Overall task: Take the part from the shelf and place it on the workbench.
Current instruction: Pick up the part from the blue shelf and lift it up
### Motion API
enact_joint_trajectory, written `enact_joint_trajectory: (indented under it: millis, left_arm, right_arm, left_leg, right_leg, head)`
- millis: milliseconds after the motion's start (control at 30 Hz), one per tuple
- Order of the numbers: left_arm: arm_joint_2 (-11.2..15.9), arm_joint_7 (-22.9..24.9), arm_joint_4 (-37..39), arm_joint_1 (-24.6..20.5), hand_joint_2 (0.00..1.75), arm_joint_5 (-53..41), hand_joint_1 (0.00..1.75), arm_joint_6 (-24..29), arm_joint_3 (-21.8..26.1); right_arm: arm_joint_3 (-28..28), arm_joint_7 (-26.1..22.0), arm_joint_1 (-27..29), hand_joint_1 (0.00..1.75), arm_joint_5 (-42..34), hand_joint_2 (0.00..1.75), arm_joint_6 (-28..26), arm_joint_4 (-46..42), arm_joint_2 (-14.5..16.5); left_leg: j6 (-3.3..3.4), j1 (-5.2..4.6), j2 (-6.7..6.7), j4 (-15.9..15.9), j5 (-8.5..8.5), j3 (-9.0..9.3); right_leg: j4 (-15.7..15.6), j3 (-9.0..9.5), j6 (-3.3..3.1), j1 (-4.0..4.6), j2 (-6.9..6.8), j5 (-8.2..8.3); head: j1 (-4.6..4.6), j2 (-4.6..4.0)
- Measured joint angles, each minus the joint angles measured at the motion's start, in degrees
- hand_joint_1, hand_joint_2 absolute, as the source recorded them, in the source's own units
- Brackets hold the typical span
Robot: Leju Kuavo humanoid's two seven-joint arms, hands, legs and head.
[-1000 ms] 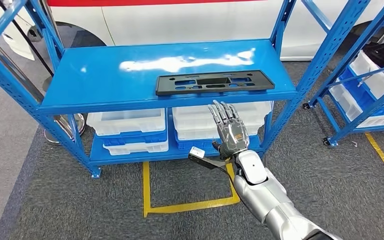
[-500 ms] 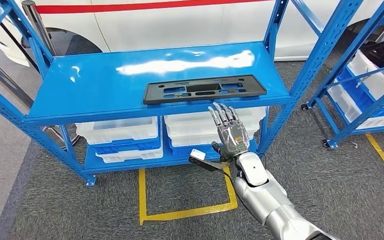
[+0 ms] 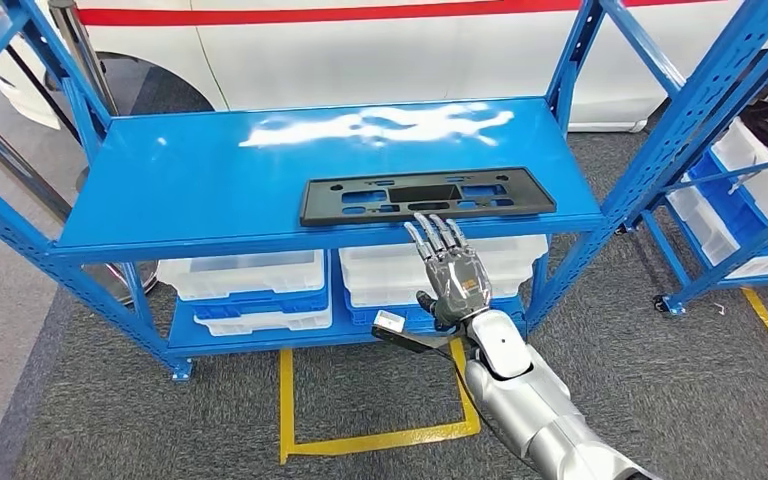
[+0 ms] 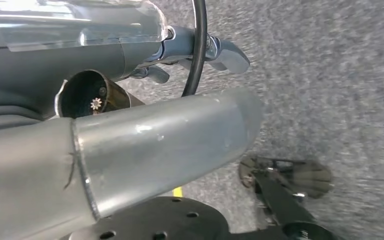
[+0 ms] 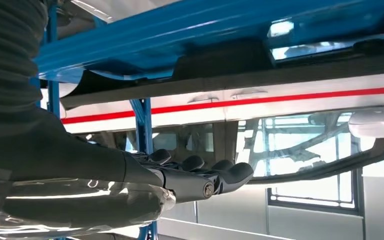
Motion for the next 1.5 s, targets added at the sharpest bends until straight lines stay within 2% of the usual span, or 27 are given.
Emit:
enact_joint_trajectory:
  millis: [33,133,200,233,300,333,367,400,467,500,533,600,700,767,833,867,900,967,1000,1033,1167,1233,1333,1367,1400,1433,1500]
  left_arm:
    - [-0.01,0.01,0.01,-0.06,0.00,-0.01,0.00,0.00,0.01]
    - [-0.01,0.02,0.01,-0.26,0.00,-0.06,0.00,-0.04,0.01]
    - [-0.01,-0.02,0.01,-0.33,0.00,-0.10,0.00,-0.09,0.01]
    - [-0.01,-0.04,0.01,-0.35,0.00,-0.11,0.00,-0.10,0.01]
    - [-0.02,-0.07,0.01,-0.34,0.00,-0.11,0.00,-0.14,0.01]
    - [-0.03,-0.07,0.01,-0.27,0.00,-0.11,0.00,-0.14,0.01]
    - [-0.04,-0.07,0.01,-0.18,0.00,-0.13,0.00,-0.15,0.01]
    - [-0.05,-0.07,0.01,-0.08,0.00,-0.15,0.00,-0.15,0.01]
    - [-0.05,-0.07,0.02,0.04,0.00,-0.26,0.00,-0.15,0.01]
    - [-0.04,-0.06,0.04,0.06,0.00,-0.32,0.00,-0.15,0.01]
    - [-0.04,-0.05,0.07,0.01,0.00,-0.36,0.00,-0.15,0.01]
    - [-0.03,-0.04,0.12,-0.12,0.00,-0.38,0.00,-0.15,0.02]
    - [-0.06,0.00,0.12,-0.09,0.00,-0.43,0.00,-0.15,0.04]
    - [-0.11,0.03,0.12,-0.01,0.00,-0.46,0.00,-0.15,0.05]
    - [-0.15,0.01,0.12,-0.07,0.00,-0.49,0.00,-0.15,0.05]
    - [-0.16,0.01,0.12,-0.06,0.00,-0.50,0.00,-0.15,0.06]
    - [-0.16,0.00,0.12,-0.02,0.00,-0.50,0.00,-0.15,0.07]
    - [-0.16,0.00,0.12,0.04,0.00,-0.50,0.00,-0.16,0.08]
    - [-0.18,0.00,0.13,0.04,0.00,-0.50,0.00,-0.16,0.08]
    - [-0.20,0.01,0.14,0.01,0.00,-0.52,0.00,-0.16,0.08]
    - [-0.22,0.03,0.16,-0.17,0.00,-0.63,0.00,-0.14,0.10]
    - [-0.21,0.03,0.16,-0.17,0.00,-0.68,0.00,-0.13,0.10]
    - [-0.20,0.02,0.16,-0.13,0.00,-0.70,0.00,-0.14,0.10]
    - [-0.20,0.04,0.16,-0.04,0.00,-0.69,0.00,-0.15,0.10]
    - [-0.20,0.06,0.16,0.05,0.00,-0.69,0.00,-0.15,0.10]
    - [-0.20,0.08,0.16,0.14,0.00,-0.68,0.00,-0.15,0.10]
    - [-0.17,0.09,0.17,0.22,0.00,-0.68,0.00,-0.15,0.10]
  right_arm:
    - [0.16,-0.20,0.08,0.00,0.04,1.75,0.26,-0.03,0.18]
    - [1.18,-0.81,0.45,0.00,0.17,1.75,1.04,-0.30,1.01]
    - [2.04,-1.08,0.52,0.00,0.19,1.75,1.31,-0.56,1.64]
    - [2.41,-1.15,0.51,0.00,0.16,1.75,1.38,-0.67,1.95]
    - [3.02,-1.20,0.54,0.00,0.09,1.75,1.50,-0.72,2.35]
    - [3.27,-1.20,0.63,0.00,0.04,1.75,1.56,-0.72,2.47]
    - [3.53,-1.20,0.71,0.00,-0.04,1.75,1.64,-0.72,2.55]
    - [3.77,-1.20,0.75,0.00,-0.19,1.75,1.72,-0.73,2.60]
    - [4.09,-1.12,0.74,0.00,-0.57,1.75,1.83,-0.78,2.72]
    - [4.19,-1.07,0.66,0.00,-0.73,1.75,1.87,-0.80,2.76]
    - [4.26,-1.02,0.60,0.00,-0.83,1.75,1.91,-0.84,2.79]
    - [4.39,-0.98,0.53,0.00,-0.92,1.75,1.96,-0.91,2.80]
    - [4.50,-0.96,0.37,0.00,-1.00,1.75,1.97,-1.14,2.87]
    - [4.53,-0.95,0.14,0.00,-1.10,1.75,2.04,-1.26,2.85]
    - [4.54,-0.93,0.24,0.00,-1.19,1.75,2.12,-1.24,2.76]
    - [4.55,-0.91,0.40,0.00,-1.21,1.75,2.14,-1.23,2.71]
    - [4.57,-0.89,0.51,0.00,-1.22,1.75,2.15,-1.22,2.68]
    - [4.59,-0.60,0.50,0.00,-1.26,1.75,2.14,-1.21,2.66]
    - [4.60,-0.35,0.41,0.00,-1.29,1.75,2.12,-1.15,2.62]
    - [4.62,-0.08,0.29,0.00,-1.33,1.75,2.09,-1.08,2.59]
    - [4.72,0.67,0.03,0.00,-1.44,1.75,1.98,-0.77,2.34]
    - [4.73,0.88,-0.25,0.00,-1.48,1.75,1.98,-0.68,2.27]
    - [4.74,1.33,-0.58,0.00,-1.45,1.75,2.04,-0.33,2.24]
    - [4.75,1.49,-0.56,0.00,-1.41,1.75,2.06,-0.16,2.22]
    - [4.76,1.60,-0.52,0.00,-1.39,1.75,2.07,-0.01,2.21]
    - [4.76,1.67,-0.51,0.00,-1.37,1.75,2.07,0.10,2.21]
    - [4.77,1.77,-0.59,0.00,-1.37,1.75,2.07,0.21,2.20]
  left_leg:
    - [-0.38,-0.06,-0.02,0.08,-0.34,0.17]
    - [-1.34,0.02,0.15,-0.15,-0.91,0.36]
    - [-1.93,0.17,0.28,1.68,-2.07,-0.15]
    - [-2.17,0.22,0.30,4.34,-3.21,-1.46]
    - [-2.45,0.27,0.31,12.21,-5.70,-6.10]
    - [-2.52,0.27,0.31,15.42,-6.13,-8.41]
    - [-2.52,0.28,0.31,16.87,-5.46,-9.93]
    - [-2.42,0.27,0.31,16.06,-3.56,-10.36]
    - [-1.92,0.22,0.31,9.30,2.01,-8.54]
    - [-1.58,0.05,0.31,5.88,3.93,-7.29]
    - [-1.24,-0.12,0.31,3.29,4.66,-6.31]
    - [-0.77,-0.43,0.25,1.59,4.04,-5.62]
    - [-0.08,0.09,0.22,0.41,3.64,-4.55]
    - [0.47,0.27,0.30,-0.10,3.38,-3.74]
    - [0.78,0.28,0.27,-0.10,2.87,-3.27]
    - [0.81,0.28,0.22,-0.07,2.54,-2.92]
    - [0.76,0.28,0.17,-0.02,2.15,-2.46]
    - [0.49,0.28,0.11,0.17,1.20,-1.40]
    - [0.22,0.19,0.10,0.33,0.70,-1.02]
    - [-0.09,0.11,0.07,0.47,0.32,-0.88]
    - [-1.35,0.10,0.17,0.37,-0.38,-0.74]
    - [-1.87,0.18,0.27,2.87,-1.81,-1.64]
    - [-2.39,0.27,0.29,13.58,-5.50,-7.83]
    - [-2.46,0.28,0.29,16.08,-5.58,-9.73]
    - [-2.46,0.28,0.29,16.58,-4.51,-10.69]
    - [-2.37,0.28,0.29,14.79,-2.33,-10.49]
    - [-1.90,0.17,0.28,7.40,2.80,-7.88]
  right_leg:
    - [-1.71,0.74,-0.22,0.13,-0.03,0.31]
    - [-2.74,1.36,-1.22,0.43,0.20,-0.71]
    - [-3.28,2.21,-2.01,0.30,0.32,-1.11]
    - [-3.51,2.74,-2.40,0.22,0.26,-1.36]
    - [-3.61,3.47,-2.91,0.36,0.11,-1.96]
    - [-3.61,3.84,-3.01,0.45,0.09,-2.29]
    - [-3.61,4.28,-3.04,0.53,0.13,-2.64]
    - [-3.60,4.86,-3.02,0.58,0.21,-3.03]
    - [-3.61,6.06,-2.83,0.61,0.35,-3.91]
    - [-3.54,6.45,-2.61,0.71,0.39,-4.33]
    - [-3.49,6.57,-2.33,0.76,0.41,-4.63]
    - [-3.56,6.47,-1.72,0.84,0.39,-4.89]
    - [-2.65,6.36,-0.75,0.92,0.25,-5.86]
    - [2.59,3.67,-0.25,0.81,0.18,-8.04]
    - [9.90,-1.15,0.09,0.68,0.17,-9.97]
    - [11.83,-2.88,0.21,0.59,0.17,-9.67]
    - [11.64,-3.59,0.26,0.50,0.16,-8.17]
    - [5.40,-2.01,0.14,0.37,0.09,-2.83]
    - [1.96,-0.76,-0.06,0.47,0.06,-0.81]
    - [-0.80,0.30,-0.33,0.60,0.04,0.16]
    - [-3.13,1.44,-1.50,0.83,0.32,-0.50]
    - [-3.75,2.42,-2.19,0.52,0.34,-0.78]
    - [-4.07,3.54,-2.84,0.49,0.14,-1.51]
    - [-4.06,3.88,-2.89,0.53,0.15,-1.81]
    - [-4.06,4.29,-2.89,0.55,0.22,-2.13]
    - [-4.06,4.81,-2.84,0.55,0.30,-2.48]
    - [-4.06,5.90,-2.56,0.62,0.43,-3.27]
  head:
    - [-0.02,0.00]
    - [-0.04,0.00]
    - [-0.08,0.00]
    - [-0.10,0.00]
    - [-0.11,0.00]
    - [-0.11,0.00]
    - [-0.11,0.00]
    - [-0.11,0.00]
    - [-0.09,0.00]
    - [-0.09,0.00]
    - [-0.10,0.00]
    - [-0.10,0.00]
    - [-0.06,0.01]
    - [0.01,0.00]
    - [0.03,0.00]
    - [0.02,0.00]
    - [0.03,0.00]
    - [0.04,0.00]
    - [0.04,0.00]
    - [0.05,0.00]
    - [-0.01,0.00]
    - [-0.02,0.00]
    - [-0.04,0.00]
    - [-0.04,0.00]
    - [-0.04,0.00]
    - [-0.04,0.00]
    - [-0.02,0.00]
